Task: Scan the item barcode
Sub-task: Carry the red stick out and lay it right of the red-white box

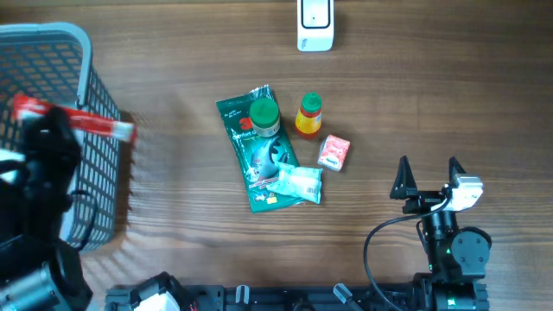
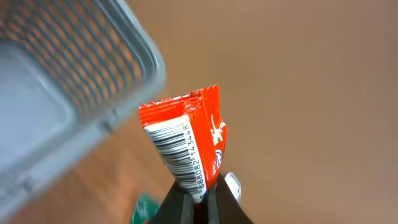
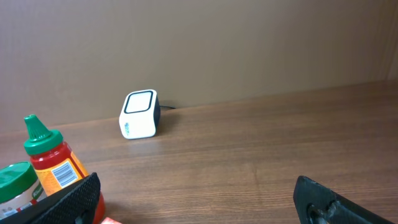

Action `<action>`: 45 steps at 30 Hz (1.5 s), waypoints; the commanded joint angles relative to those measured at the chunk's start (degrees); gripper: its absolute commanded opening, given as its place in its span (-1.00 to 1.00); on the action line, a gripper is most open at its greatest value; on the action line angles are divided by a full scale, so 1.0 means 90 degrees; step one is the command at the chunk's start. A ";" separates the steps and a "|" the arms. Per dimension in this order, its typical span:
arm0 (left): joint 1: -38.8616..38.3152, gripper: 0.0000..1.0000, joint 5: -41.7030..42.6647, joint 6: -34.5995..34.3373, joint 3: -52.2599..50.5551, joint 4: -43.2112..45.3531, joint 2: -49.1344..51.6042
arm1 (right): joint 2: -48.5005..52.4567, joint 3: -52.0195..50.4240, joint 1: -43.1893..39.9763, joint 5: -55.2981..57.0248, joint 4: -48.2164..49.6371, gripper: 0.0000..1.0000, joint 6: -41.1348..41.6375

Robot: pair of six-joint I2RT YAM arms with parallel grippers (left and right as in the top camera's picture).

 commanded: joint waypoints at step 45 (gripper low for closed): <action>-0.8862 -0.91 -0.1882 0.2650 0.0049 0.4561 0.7390 | -0.0015 -0.0007 0.0036 -0.0024 0.0015 0.99 -0.0092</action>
